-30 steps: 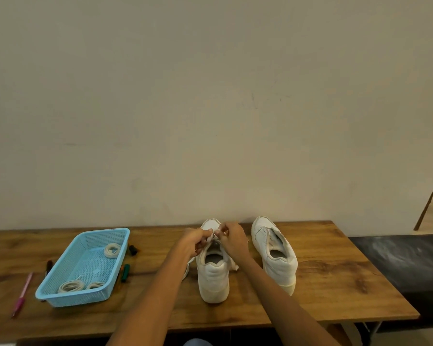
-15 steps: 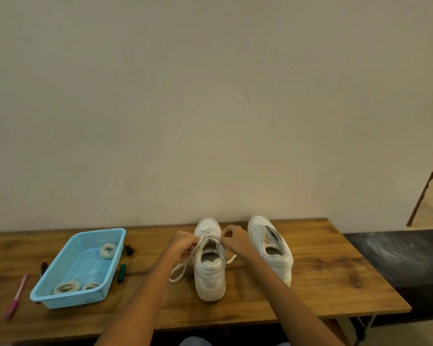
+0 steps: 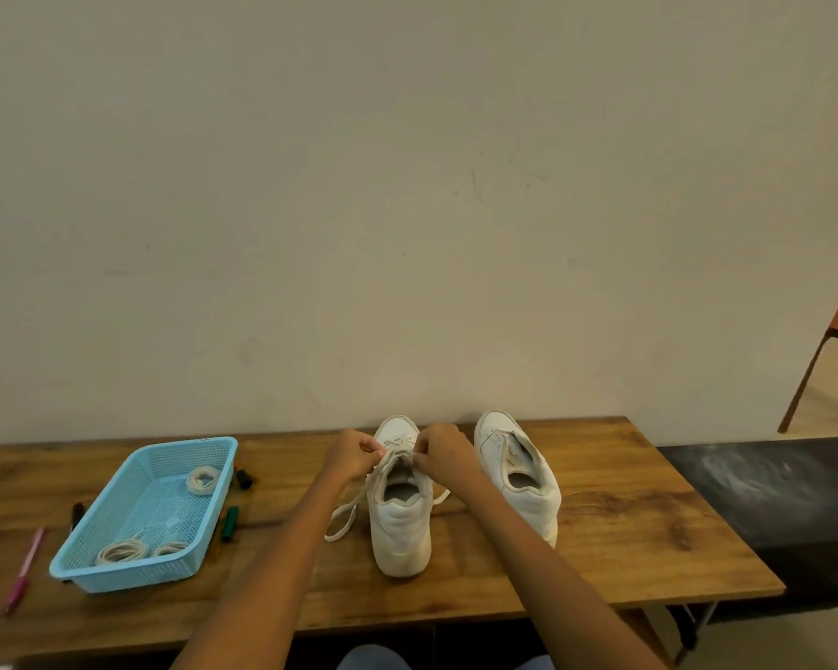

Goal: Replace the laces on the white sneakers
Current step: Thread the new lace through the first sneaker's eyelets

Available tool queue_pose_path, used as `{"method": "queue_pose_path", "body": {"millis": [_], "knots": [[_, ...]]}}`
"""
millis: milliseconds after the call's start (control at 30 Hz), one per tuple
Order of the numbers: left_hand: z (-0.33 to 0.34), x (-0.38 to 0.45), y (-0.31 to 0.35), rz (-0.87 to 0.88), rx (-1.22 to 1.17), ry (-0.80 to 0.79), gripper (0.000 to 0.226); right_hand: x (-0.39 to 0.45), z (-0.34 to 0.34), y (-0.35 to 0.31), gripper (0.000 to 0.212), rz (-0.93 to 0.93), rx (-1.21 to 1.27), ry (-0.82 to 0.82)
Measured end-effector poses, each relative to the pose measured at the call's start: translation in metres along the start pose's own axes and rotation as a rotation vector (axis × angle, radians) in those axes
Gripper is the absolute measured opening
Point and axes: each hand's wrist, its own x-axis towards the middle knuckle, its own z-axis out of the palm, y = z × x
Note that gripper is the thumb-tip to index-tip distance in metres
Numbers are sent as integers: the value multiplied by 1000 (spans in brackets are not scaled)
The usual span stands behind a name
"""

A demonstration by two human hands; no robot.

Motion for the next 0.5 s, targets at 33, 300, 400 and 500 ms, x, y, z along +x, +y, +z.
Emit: {"method": "queue_pose_path", "body": {"millis": [33, 300, 400, 500], "knots": [[1, 0, 0, 3, 0, 10, 13, 2, 0, -1, 19, -4, -4, 4], [3, 4, 7, 11, 31, 148, 7, 10, -3, 5, 21, 4, -37, 0], [9, 7, -1, -39, -12, 160, 10, 11, -1, 13, 19, 10, 2, 10], [18, 5, -12, -71, -12, 188, 10, 6, 8, 21, 15, 17, 48, 26]]}}
